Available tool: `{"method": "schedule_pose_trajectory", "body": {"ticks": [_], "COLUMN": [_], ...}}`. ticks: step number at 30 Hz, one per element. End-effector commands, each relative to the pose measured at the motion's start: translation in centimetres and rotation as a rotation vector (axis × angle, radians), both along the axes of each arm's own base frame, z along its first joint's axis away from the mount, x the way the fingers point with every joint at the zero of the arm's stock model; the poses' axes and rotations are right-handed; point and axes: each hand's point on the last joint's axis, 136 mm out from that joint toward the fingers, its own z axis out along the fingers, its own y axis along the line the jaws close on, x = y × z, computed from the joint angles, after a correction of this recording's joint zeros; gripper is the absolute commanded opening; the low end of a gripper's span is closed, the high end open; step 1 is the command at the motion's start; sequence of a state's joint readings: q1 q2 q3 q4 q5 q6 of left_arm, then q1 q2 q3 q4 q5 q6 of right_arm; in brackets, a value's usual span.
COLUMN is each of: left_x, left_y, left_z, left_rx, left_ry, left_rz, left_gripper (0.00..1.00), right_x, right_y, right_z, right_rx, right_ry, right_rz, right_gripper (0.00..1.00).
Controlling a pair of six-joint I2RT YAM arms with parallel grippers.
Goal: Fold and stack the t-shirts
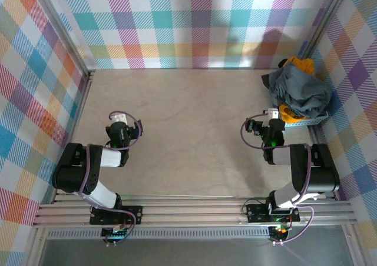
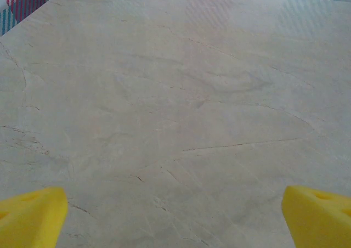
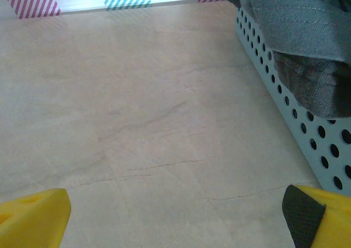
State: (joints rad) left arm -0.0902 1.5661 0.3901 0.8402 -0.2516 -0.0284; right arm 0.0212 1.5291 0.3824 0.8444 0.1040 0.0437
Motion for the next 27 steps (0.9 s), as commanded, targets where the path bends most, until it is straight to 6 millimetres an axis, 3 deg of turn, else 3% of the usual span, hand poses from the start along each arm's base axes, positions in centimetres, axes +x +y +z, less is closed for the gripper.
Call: {"method": "schedule_pose_trajectory", "body": {"ticks": [1,18,20,21,23,24,25,27], "left_x": [0.4,0.4,0.4,0.4,0.7,0.6,0.5,-0.7], "left_y": [0.0,0.0,-0.1,-0.1,0.3,-0.4,-2.1,-4.7], "left_z": [0.6,0.6,0.6,0.8,4.1,7.6,12.3,21.4], "left_rx": [0.014,0.014,0.014,0.017,0.032,0.037,0.034,-0.027], "left_ry": [-0.015,-0.016,-0.016,-0.024,-0.025,-0.015,-0.089,-0.304], "left_rz": [-0.011,-0.012,-0.012,-0.012,0.020,0.009,-0.049,-0.109], "left_gripper": [1.00,1.00,1.00,1.00,1.00,1.00,1.00,1.00], "right_x": [0.5,0.4,-0.1,-0.3,-1.5,-2.3,-3.2,-4.1], "right_y": [0.1,0.1,-0.4,0.0,1.1,1.7,2.3,3.6], "right_z": [0.6,0.7,2.3,4.3,9.7,13.3,17.0,22.1], "right_rx": [-0.008,-0.006,-0.026,-0.070,-0.106,-0.074,-0.001,0.124], "right_ry": [-0.023,-0.027,-0.074,-0.083,-0.082,-0.095,-0.115,-0.155], "right_rz": [0.005,0.005,-0.034,-0.051,-0.078,-0.087,-0.083,-0.022], "right_gripper": [1.00,1.00,1.00,1.00,1.00,1.00,1.00,1.00]}}
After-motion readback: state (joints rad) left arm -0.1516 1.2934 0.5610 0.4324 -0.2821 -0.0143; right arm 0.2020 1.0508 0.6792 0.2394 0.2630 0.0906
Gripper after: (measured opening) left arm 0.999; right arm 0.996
